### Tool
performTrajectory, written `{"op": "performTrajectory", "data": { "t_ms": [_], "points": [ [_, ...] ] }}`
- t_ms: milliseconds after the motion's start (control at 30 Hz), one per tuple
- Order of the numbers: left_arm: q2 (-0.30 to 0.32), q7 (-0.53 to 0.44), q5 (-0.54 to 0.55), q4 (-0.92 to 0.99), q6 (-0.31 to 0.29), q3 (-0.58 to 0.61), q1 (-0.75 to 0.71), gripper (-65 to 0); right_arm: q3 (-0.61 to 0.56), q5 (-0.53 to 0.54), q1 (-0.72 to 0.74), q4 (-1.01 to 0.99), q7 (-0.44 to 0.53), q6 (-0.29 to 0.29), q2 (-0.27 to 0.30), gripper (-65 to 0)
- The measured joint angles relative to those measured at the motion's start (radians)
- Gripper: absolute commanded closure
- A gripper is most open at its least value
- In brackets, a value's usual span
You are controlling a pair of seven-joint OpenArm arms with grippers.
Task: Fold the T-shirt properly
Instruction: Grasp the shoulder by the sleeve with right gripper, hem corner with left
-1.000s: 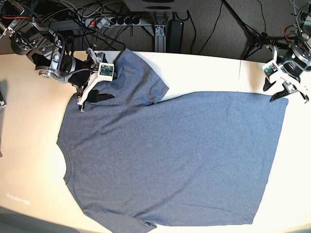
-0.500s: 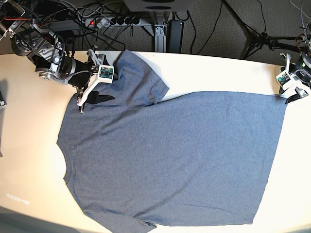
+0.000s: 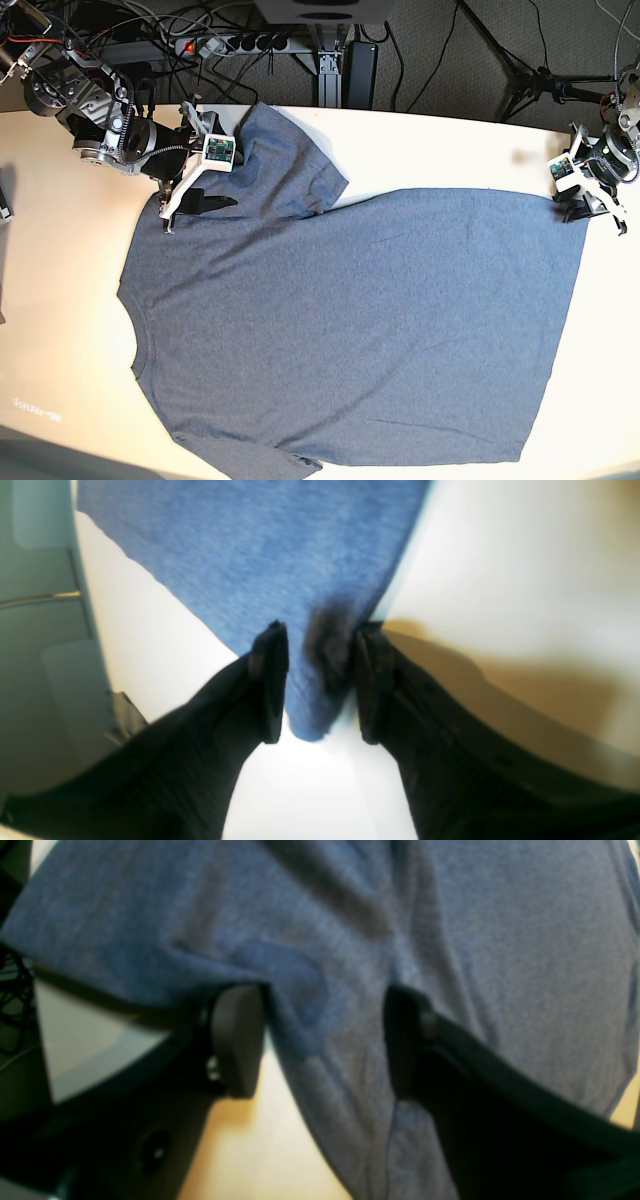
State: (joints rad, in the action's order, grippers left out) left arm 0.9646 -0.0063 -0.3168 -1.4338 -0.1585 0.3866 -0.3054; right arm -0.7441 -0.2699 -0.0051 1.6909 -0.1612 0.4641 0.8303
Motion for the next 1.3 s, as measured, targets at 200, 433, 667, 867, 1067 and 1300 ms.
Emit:
{"op": "performTrajectory", "data": {
  "t_ms": [200,433,667,867,1067,1300],
  "points": [
    [0.003,-0.003,-0.019,0.073,0.024,0.133,0.113,-25.8,0.000,0.000,0.000,0.000,0.000,0.000,0.000,-38.2],
    [0.012,0.002,-0.073,0.081,0.040,0.184,0.131,-20.5,0.000,0.000,0.002,0.000,0.000,0.000,0.000,-37.9],
    [0.019,-0.073,-0.072,0.088,0.039,0.193,0.126,0.0,-0.005,-0.010,0.000,-0.004,-0.011,0.000,-0.002,0.0],
    [0.019,-0.077,-0.072,0.088,0.039,0.193,0.125,0.0,-0.005,0.013,0.000,-0.006,-0.019,0.001,-0.002,0.0],
    [0.019,-0.077,-0.061,0.088,0.039,0.193,0.125,0.0,-0.005,0.026,0.000,-0.007,-0.023,0.001,-0.002,0.0],
    [0.019,-0.077,0.021,0.088,0.039,0.193,0.123,0.0,-0.004,0.121,0.000,-0.012,-0.037,0.001,0.000,0.0]
  ]
}}
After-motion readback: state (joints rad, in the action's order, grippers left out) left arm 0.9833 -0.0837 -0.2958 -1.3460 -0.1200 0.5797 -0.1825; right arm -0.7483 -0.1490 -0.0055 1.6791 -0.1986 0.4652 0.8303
